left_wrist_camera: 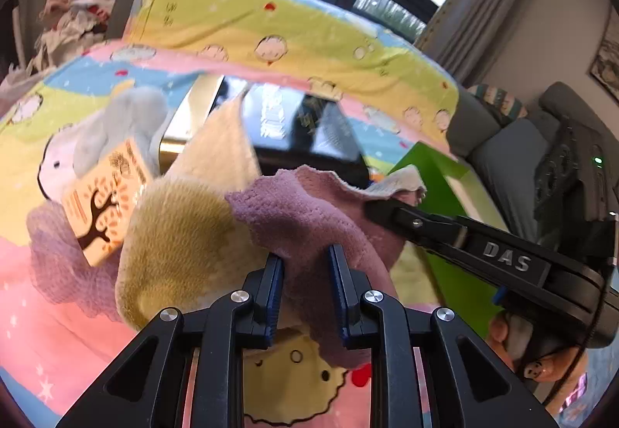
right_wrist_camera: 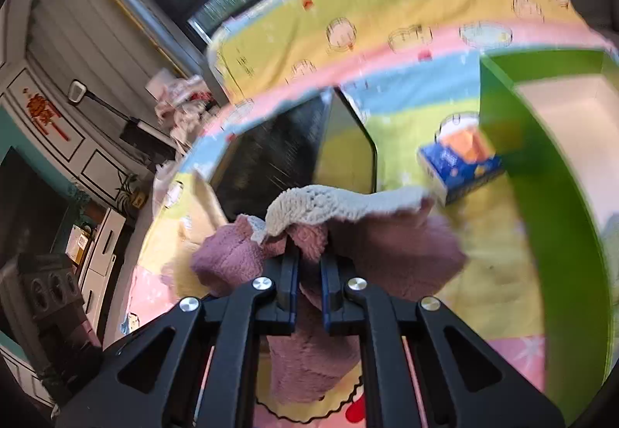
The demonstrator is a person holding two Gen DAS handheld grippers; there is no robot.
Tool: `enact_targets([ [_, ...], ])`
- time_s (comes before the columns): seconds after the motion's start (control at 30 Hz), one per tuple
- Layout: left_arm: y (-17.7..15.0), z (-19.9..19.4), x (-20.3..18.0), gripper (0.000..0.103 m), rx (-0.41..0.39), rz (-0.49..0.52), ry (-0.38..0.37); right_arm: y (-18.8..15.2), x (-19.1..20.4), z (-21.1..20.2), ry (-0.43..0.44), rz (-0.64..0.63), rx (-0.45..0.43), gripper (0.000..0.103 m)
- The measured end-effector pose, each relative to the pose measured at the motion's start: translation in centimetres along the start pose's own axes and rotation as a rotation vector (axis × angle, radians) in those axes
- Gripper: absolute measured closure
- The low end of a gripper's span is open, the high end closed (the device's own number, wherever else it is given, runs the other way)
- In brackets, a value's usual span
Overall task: Organize soft objects
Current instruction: 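Grasp the mauve knitted towel with the right gripper, then carry the mauve towel into the green box and open the right gripper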
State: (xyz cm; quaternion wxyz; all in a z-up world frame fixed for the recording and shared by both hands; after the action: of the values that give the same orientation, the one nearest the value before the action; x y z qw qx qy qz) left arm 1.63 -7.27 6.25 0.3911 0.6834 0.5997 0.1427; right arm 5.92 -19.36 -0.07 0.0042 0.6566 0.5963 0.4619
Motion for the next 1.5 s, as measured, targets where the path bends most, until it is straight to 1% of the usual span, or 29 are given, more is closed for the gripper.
enact_targets([
  [0.07,0.3,-0.7,-0.5,0.080,-0.017,0.003,-0.022,0.2,0.4,-1.6,0.035,-0.003,-0.038,0.094],
  [0.13,0.7,-1.5,-1.1,0.080,-0.037,0.012,-0.046,0.5,0.8,-3.0,0.052,-0.010,-0.073,0.094],
  [0.3,1.6,-2.7,-3.0,0.080,-0.075,0.050,-0.075,1.0,1.2,-5.7,0.096,-0.005,-0.149,0.094],
  [0.43,2.8,-3.1,-5.2,0.080,-0.092,0.099,-0.092,1.3,0.9,-7.5,0.093,0.006,-0.203,0.094],
  [0.57,3.7,-3.2,-7.4,0.080,-0.107,0.152,-0.089,1.7,0.4,-9.5,0.109,0.022,-0.254,0.094],
  [0.7,4.6,-3.0,-9.8,0.080,-0.115,0.203,-0.112,2.0,-0.4,-11.7,0.087,0.034,-0.327,0.094],
  [0.93,5.6,-2.2,-13.9,0.080,-0.122,0.289,-0.144,2.7,-2.8,-15.2,0.064,0.082,-0.428,0.094],
  [1.17,6.0,0.6,-17.3,0.080,-0.086,0.346,-0.157,3.6,-6.0,-16.9,0.018,0.152,-0.485,0.094],
  [1.23,6.0,1.6,-18.1,0.080,-0.077,0.360,-0.149,3.9,-7.2,-17.0,-0.003,0.177,-0.493,0.094],
  [1.3,5.9,2.5,-18.5,0.080,-0.061,0.363,-0.141,4.1,-8.4,-16.9,-0.020,0.199,-0.491,0.094],
  [1.4,5.6,4.4,-19.0,0.080,-0.023,0.359,-0.149,4.4,-10.4,-16.4,-0.020,0.252,-0.469,0.094],
  [1.5,5.2,6.2,-19.7,0.080,0.010,0.359,-0.152,4.5,-12.1,-15.8,-0.052,0.302,-0.451,0.094],
])
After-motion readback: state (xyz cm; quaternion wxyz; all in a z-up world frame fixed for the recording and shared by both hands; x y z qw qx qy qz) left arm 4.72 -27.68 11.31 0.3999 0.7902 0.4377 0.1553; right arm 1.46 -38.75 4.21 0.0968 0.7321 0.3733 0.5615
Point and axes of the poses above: each gripper's, at about its wrist camera, not at the fingertips, and z roughly the way its jaws point, x to its left, y to its top, the point moved 4 cm from there along z, roughly the way its jaws point, and after that the axes turned 11 degrees about z, right-handed, at the moved point
